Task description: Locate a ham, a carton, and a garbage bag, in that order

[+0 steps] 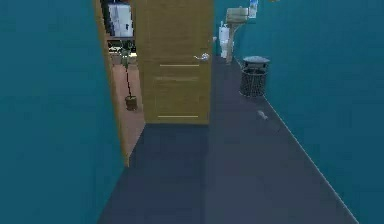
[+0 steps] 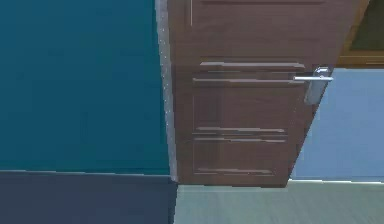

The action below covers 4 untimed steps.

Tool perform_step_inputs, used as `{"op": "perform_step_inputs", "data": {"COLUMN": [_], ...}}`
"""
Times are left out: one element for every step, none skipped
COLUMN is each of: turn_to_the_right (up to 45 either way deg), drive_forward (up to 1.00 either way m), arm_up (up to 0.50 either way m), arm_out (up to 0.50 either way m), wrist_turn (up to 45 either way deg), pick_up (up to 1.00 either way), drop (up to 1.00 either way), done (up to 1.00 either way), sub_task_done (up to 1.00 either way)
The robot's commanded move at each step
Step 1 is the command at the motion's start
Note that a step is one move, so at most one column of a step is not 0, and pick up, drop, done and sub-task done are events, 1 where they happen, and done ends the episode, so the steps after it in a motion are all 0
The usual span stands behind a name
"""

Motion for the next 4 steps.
{"op": "perform_step_inputs", "data": {"turn_to_the_right": [0.0, -6.0, 0.0, -45.0], "drive_forward": [1.0, 0.0, 0.65, 0.0], "arm_up": [0.0, 0.0, 0.0, 0.0], "arm_out": [0.0, 0.0, 0.0, 0.0], "wrist_turn": [0.0, 0.0, 0.0, 0.0], "pick_up": [0.0, 0.0, 0.0, 0.0], "drop": [0.0, 0.0, 0.0, 0.0], "done": [0.0, 0.0, 0.0, 0.0], "sub_task_done": [0.0, 0.0, 0.0, 0.0]}}
